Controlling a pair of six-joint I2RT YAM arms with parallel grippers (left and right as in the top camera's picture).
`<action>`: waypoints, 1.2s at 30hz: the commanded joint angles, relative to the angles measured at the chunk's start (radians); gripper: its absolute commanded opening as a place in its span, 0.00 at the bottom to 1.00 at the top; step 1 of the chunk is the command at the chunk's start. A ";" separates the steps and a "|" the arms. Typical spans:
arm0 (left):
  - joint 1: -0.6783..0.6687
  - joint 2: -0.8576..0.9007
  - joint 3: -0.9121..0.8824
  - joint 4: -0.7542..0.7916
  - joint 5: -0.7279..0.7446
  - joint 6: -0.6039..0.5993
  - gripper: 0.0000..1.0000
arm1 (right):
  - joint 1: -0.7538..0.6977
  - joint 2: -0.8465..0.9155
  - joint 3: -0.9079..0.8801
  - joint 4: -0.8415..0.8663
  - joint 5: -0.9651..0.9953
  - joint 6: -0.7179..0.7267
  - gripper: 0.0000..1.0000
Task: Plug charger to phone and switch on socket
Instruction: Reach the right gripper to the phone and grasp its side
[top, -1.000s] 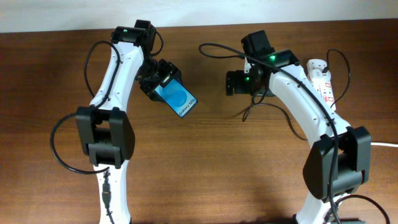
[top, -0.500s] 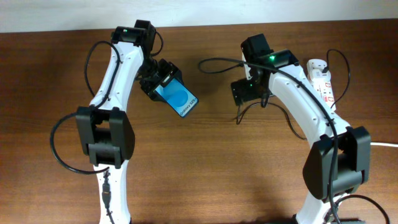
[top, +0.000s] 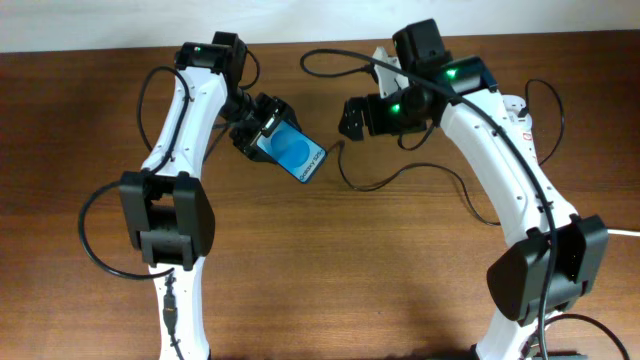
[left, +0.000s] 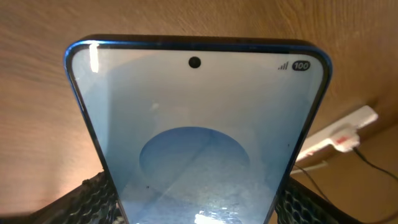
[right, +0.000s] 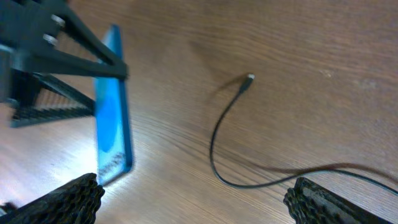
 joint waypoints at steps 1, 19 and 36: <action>0.007 -0.049 0.013 -0.002 0.127 -0.119 0.00 | 0.005 -0.004 0.022 -0.014 -0.066 0.129 1.00; -0.003 -0.049 0.013 -0.002 0.310 -0.321 0.00 | 0.119 -0.004 0.020 0.024 0.061 0.376 0.61; -0.008 -0.049 0.013 -0.005 0.381 -0.410 0.00 | 0.140 0.026 0.020 0.067 0.074 0.418 0.45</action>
